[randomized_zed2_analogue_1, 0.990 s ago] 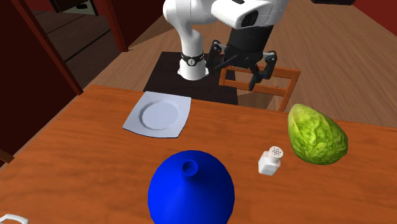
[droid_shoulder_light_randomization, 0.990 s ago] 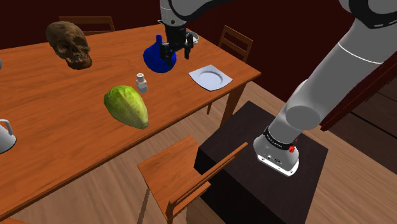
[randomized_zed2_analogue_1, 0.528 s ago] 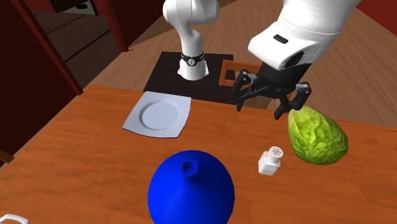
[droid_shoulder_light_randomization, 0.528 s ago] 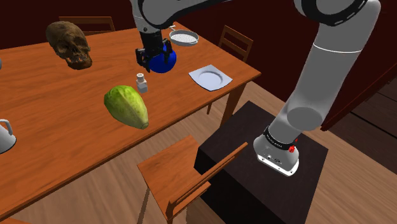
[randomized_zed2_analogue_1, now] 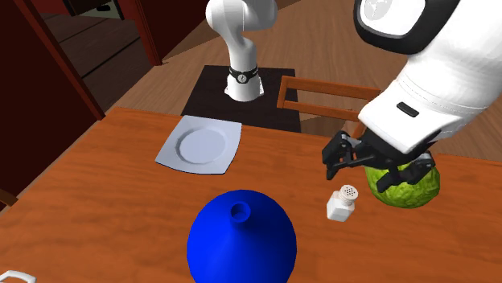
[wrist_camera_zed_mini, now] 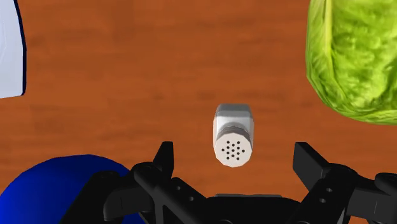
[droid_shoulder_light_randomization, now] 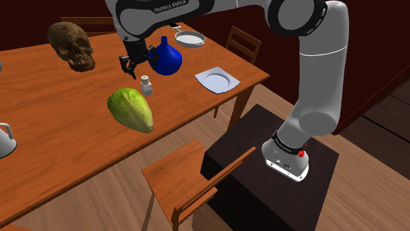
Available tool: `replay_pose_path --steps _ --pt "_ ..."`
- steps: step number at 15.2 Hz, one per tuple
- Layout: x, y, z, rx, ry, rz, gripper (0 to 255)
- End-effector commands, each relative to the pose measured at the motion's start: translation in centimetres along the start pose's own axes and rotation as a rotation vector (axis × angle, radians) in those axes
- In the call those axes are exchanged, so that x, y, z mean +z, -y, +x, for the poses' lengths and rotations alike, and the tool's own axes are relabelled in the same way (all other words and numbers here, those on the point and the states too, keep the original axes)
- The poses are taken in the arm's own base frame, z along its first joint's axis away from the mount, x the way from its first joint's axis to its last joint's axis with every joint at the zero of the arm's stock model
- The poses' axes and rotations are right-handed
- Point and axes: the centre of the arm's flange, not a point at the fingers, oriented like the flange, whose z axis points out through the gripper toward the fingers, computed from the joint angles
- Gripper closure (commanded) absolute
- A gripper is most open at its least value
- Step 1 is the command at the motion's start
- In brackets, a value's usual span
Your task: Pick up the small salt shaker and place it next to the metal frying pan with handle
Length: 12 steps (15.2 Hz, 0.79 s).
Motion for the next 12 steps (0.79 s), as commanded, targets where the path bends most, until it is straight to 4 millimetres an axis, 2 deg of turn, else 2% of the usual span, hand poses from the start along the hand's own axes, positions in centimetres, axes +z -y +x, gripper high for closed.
replay_pose_path --steps 1,6,12 --pt "0.9 0.4 0.1 0.001 -0.001 0.000 0" --pt "3.3 0.4 0.1 0.001 -0.001 0.000 0" --pt "3.3 0.4 0.1 0.001 -0.001 0.000 0"
